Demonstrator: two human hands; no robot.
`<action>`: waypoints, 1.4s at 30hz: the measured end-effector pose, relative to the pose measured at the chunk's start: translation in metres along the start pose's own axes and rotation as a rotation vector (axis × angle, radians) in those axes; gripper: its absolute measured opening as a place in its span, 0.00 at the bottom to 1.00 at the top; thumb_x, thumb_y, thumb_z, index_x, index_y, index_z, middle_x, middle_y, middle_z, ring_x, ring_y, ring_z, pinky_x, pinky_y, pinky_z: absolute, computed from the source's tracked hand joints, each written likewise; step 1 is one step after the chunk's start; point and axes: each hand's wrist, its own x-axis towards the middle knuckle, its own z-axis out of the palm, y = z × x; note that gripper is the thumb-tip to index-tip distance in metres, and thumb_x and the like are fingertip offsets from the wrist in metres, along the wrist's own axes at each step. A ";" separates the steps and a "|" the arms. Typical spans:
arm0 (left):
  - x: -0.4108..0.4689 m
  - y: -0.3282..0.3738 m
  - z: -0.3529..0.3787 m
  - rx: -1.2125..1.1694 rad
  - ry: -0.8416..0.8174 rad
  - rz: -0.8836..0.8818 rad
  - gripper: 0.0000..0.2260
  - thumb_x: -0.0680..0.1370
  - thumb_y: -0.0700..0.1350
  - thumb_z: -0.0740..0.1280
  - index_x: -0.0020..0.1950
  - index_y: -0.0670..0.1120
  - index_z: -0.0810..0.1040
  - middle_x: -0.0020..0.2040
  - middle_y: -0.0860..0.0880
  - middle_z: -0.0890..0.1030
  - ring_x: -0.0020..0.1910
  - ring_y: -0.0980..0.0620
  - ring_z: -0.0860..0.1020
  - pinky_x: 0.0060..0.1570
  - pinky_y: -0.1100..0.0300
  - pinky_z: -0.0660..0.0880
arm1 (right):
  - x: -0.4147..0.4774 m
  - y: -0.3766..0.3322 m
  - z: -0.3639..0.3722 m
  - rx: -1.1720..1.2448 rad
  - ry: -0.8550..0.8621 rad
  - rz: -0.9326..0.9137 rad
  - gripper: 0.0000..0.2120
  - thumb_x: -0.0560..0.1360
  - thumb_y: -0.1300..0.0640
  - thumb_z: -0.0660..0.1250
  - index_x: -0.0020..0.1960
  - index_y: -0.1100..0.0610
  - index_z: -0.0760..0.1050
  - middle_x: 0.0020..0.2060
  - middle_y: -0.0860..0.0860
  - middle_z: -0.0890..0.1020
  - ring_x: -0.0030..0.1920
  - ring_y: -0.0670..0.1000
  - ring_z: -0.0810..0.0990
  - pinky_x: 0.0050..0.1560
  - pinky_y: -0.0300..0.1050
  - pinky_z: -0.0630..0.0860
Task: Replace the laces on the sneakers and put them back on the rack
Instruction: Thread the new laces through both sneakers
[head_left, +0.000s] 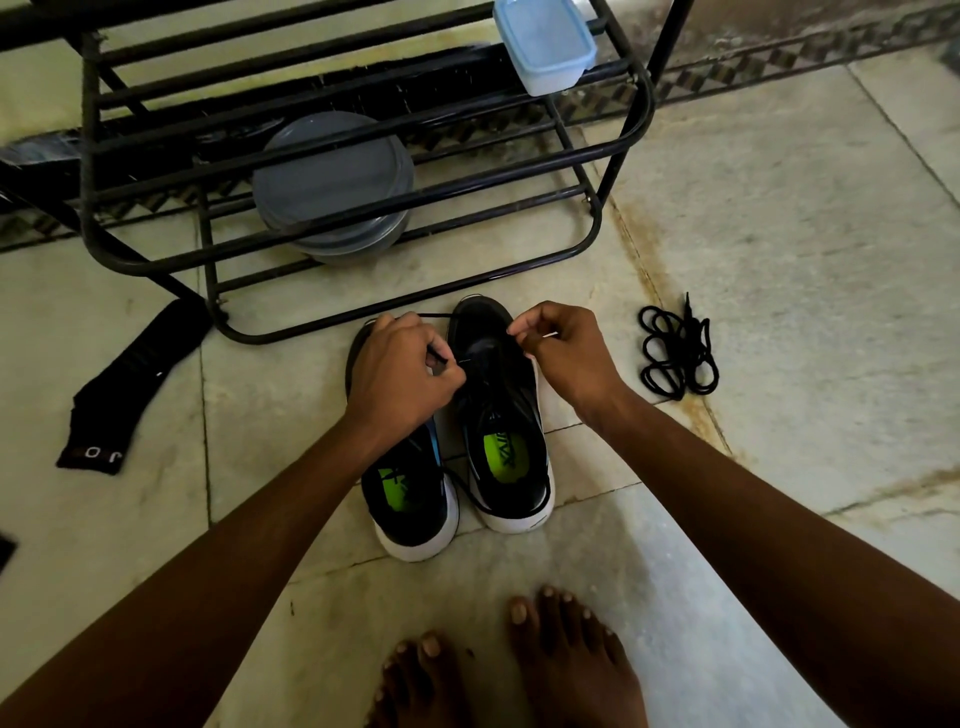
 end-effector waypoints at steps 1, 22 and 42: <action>0.000 0.000 0.000 0.008 0.001 0.007 0.02 0.69 0.46 0.73 0.39 0.49 0.82 0.40 0.54 0.77 0.48 0.51 0.72 0.45 0.54 0.73 | 0.000 -0.001 0.000 -0.004 -0.002 -0.003 0.12 0.78 0.66 0.66 0.45 0.52 0.83 0.36 0.44 0.81 0.39 0.42 0.80 0.41 0.30 0.74; 0.002 0.002 0.006 0.050 -0.035 0.024 0.01 0.74 0.44 0.71 0.45 0.51 0.81 0.45 0.53 0.74 0.52 0.48 0.74 0.51 0.53 0.71 | 0.001 0.005 0.013 -0.288 -0.074 -0.102 0.06 0.70 0.57 0.75 0.41 0.45 0.81 0.45 0.44 0.84 0.56 0.47 0.80 0.64 0.50 0.69; 0.009 -0.001 0.007 -0.024 -0.136 -0.084 0.04 0.73 0.48 0.69 0.41 0.56 0.82 0.46 0.57 0.77 0.50 0.54 0.78 0.57 0.46 0.71 | 0.001 -0.004 0.032 -0.723 -0.107 -0.421 0.08 0.68 0.57 0.77 0.44 0.53 0.80 0.73 0.55 0.63 0.71 0.62 0.58 0.62 0.59 0.67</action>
